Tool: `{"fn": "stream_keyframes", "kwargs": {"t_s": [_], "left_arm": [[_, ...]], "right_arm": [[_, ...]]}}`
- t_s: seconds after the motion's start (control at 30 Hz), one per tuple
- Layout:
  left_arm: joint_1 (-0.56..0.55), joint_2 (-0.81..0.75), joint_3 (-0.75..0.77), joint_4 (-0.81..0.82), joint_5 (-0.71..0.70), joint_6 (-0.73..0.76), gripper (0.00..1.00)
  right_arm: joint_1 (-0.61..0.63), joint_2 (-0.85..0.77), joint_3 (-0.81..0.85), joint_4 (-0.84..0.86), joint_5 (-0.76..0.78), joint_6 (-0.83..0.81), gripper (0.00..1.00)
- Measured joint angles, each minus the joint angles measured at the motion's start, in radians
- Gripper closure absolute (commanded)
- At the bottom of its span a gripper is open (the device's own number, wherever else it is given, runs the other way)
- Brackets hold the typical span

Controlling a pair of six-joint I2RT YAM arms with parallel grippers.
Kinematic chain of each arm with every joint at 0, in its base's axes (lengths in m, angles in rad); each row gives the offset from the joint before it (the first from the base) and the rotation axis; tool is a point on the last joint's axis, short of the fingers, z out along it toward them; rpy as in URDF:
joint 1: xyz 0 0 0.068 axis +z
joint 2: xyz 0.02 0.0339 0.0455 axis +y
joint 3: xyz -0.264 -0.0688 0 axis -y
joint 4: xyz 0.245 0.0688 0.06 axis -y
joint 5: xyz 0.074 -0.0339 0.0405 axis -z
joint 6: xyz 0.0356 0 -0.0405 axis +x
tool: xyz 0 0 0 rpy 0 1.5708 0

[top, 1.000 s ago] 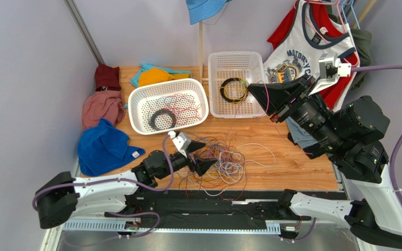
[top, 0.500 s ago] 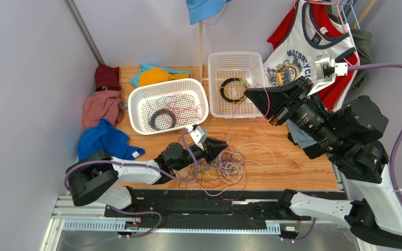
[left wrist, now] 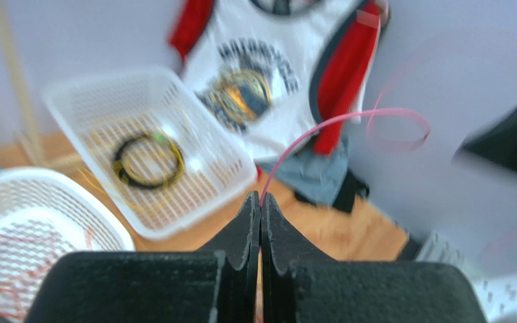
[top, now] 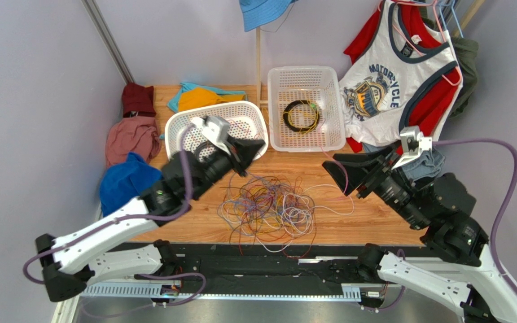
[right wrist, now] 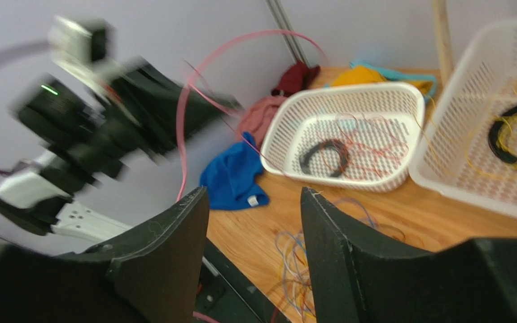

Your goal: Untangle the cables

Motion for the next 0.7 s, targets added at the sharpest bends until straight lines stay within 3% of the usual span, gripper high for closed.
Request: {"fn": "stream_keyframes", "kwargs": {"t_s": [0.13, 0.33, 0.5, 0.7], "left_arm": [[0.045, -0.029, 0.362, -0.322, -0.065, 0.006, 1.0], [0.064, 0.087, 0.835, -0.674, -0.163, 0.045, 1.0], [0.18, 0.216, 1.007, -0.857, -0.175, 0.064, 1.0], [0.387, 0.342, 1.023, -0.976, -0.094, 0.038, 1.0]], "right_arm": [[0.0, -0.116, -0.211, 0.003, 0.05, 0.034, 0.42], [0.0, -0.136, -0.365, -0.023, 0.079, 0.083, 0.42], [0.0, -0.169, -0.41, -0.034, 0.085, 0.103, 0.44], [0.0, -0.216, -0.461, -0.04, 0.086, 0.111, 0.46]]}}
